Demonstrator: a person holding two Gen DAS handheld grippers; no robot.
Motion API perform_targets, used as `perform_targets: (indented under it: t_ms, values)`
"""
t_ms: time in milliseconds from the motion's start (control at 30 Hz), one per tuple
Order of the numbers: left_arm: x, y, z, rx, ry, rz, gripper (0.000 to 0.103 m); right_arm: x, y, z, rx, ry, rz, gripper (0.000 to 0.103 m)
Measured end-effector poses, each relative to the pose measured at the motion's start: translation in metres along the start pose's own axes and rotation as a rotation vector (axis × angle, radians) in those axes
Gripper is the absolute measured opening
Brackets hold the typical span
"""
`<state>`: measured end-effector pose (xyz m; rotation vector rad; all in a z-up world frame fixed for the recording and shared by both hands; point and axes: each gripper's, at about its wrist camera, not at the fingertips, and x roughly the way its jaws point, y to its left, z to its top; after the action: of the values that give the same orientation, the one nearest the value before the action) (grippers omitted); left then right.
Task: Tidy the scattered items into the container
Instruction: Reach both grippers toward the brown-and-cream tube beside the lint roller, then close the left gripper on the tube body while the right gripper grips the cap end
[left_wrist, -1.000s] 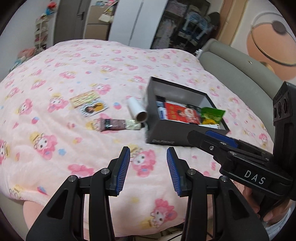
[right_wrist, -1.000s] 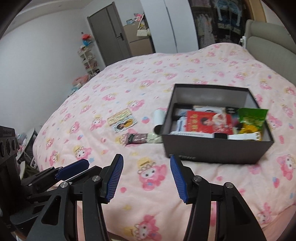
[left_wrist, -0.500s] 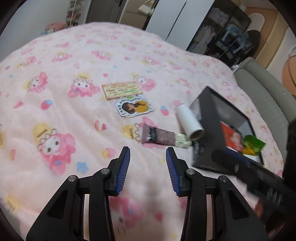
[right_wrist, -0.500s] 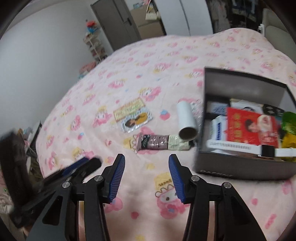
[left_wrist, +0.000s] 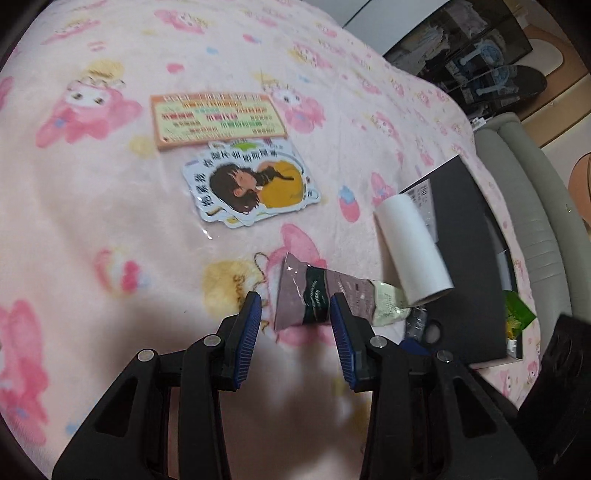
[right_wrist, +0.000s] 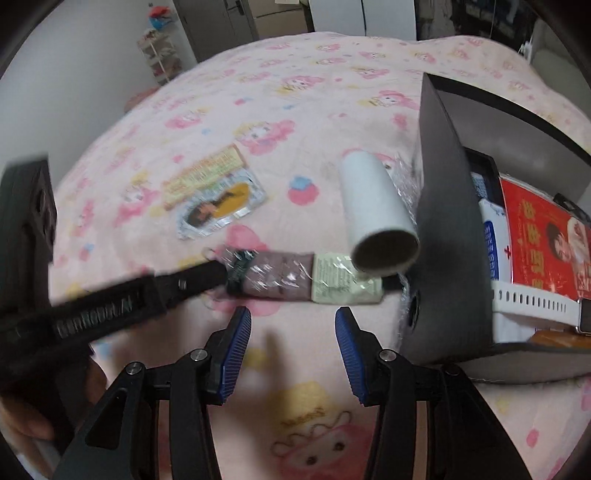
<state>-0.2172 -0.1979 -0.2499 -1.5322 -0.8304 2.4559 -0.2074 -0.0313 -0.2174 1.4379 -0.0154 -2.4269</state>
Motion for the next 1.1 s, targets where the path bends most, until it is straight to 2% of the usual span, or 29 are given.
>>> perform_targets:
  t_ms: [67,133,233,333,467,633,767,933,1033,1100]
  values:
    - [0.009,0.001,0.003,-0.001,0.011,-0.010,0.048,0.002,-0.006,-0.005,0.036,0.005,0.020,0.044]
    - [0.017,0.001,0.005,-0.005,0.020,-0.035,0.051,0.002,-0.014,-0.008,0.070,0.003,0.035,0.044]
    - [0.016,-0.003,0.005,0.006,0.003,-0.065,0.037,-0.003,-0.023,-0.009,0.092,-0.002,0.034,0.044]
    - [0.003,-0.007,0.003,0.020,-0.039,-0.076,0.031,-0.010,-0.030,-0.011,0.112,-0.012,0.037,0.043]
    - [-0.021,-0.007,-0.006,0.008,-0.076,-0.098,0.016,-0.018,-0.032,-0.014,0.127,-0.015,0.050,0.043]
    - [-0.046,-0.005,-0.024,0.015,-0.100,-0.056,0.015,-0.025,-0.020,-0.015,0.108,-0.027,0.083,0.043]
    - [-0.071,0.012,-0.037,-0.014,-0.143,-0.006,0.015,-0.027,-0.012,-0.012,0.100,-0.028,0.116,0.043]
    - [-0.075,0.056,-0.036,-0.155,-0.132,0.061,0.016,-0.022,-0.004,-0.004,0.067,-0.026,0.121,0.044]
    - [-0.073,0.068,-0.032,-0.198,-0.130,0.055,0.030,-0.011,0.001,0.004,0.060,-0.018,0.118,0.044]
    - [-0.070,0.067,-0.031,-0.197,-0.120,0.043,0.034,-0.002,0.004,0.010,0.057,-0.012,0.120,0.044]
